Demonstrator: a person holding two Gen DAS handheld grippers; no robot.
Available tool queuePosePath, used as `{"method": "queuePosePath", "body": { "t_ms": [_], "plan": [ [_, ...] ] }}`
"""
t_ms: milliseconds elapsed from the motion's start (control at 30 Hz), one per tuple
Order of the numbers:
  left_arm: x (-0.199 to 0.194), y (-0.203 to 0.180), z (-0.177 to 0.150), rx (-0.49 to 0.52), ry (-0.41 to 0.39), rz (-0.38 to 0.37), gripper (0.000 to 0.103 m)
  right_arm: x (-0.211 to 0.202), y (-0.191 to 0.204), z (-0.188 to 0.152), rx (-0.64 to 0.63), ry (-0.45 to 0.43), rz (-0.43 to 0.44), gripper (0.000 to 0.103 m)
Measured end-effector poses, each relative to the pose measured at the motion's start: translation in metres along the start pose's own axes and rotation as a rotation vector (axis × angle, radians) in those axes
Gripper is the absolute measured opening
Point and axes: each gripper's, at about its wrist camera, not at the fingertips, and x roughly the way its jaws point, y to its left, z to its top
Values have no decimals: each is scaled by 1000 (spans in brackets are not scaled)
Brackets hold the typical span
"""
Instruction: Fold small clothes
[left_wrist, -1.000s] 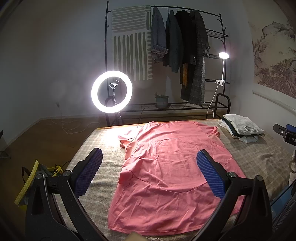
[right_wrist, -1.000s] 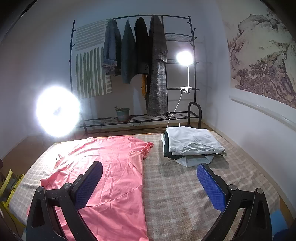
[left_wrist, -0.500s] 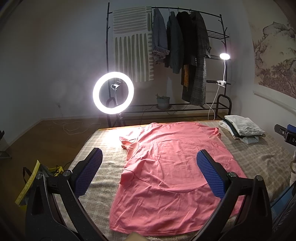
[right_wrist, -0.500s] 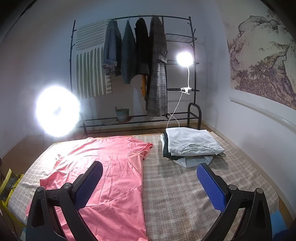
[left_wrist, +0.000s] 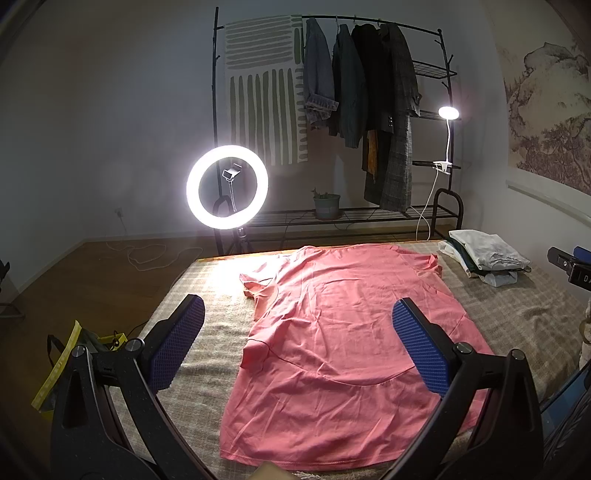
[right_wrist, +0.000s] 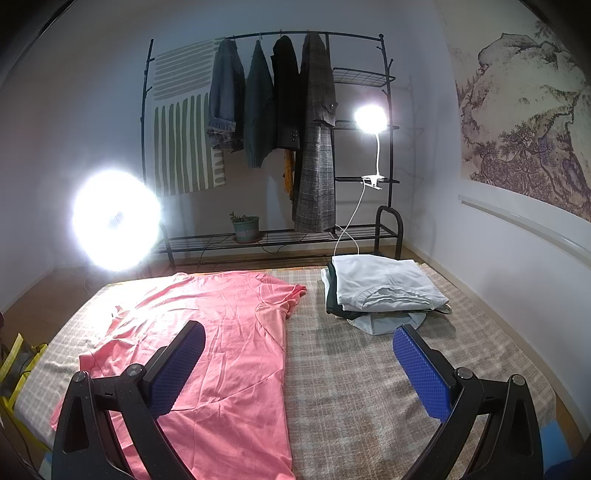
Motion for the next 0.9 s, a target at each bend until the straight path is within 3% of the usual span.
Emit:
{"method": "queuePosePath", "body": {
  "t_ms": [700,900],
  "plan": [
    [0,1,-1,3,0,4,103,0,1,0,0,0,0,103],
    [4,21,-7,-1,6,13,103,0,1,0,0,0,0,103]
  ]
}}
